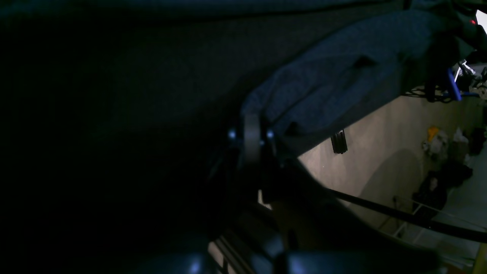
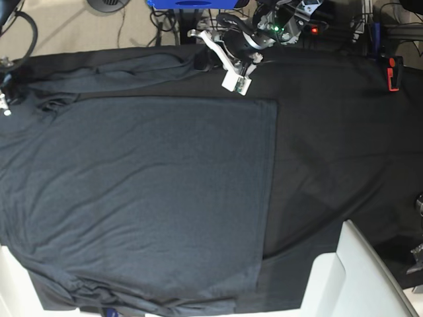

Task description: Fold the T-shirt properly

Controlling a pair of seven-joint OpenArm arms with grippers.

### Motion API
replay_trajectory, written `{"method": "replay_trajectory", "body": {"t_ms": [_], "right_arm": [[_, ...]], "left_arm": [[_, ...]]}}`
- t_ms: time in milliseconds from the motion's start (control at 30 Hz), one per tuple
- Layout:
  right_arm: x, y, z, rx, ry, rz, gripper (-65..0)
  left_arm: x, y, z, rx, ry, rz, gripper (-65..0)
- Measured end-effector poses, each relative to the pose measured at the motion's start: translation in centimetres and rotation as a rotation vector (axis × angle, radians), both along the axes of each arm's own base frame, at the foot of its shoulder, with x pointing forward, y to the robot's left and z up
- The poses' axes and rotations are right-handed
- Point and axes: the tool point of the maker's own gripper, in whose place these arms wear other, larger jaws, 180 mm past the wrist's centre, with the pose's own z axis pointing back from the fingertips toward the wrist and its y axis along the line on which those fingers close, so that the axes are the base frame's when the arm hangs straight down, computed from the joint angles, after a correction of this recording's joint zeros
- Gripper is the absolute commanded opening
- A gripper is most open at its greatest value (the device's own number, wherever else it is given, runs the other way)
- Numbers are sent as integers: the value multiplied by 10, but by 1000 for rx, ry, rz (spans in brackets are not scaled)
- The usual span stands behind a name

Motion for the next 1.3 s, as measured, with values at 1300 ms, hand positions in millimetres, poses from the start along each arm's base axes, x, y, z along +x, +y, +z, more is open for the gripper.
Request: {"method": "replay_trajectory", "body": {"t_ms": [1300], "right_arm": [[116, 9, 42, 19, 19, 12, -650]], "left_arm": [[134, 32, 59, 115, -126, 52, -650]]}}
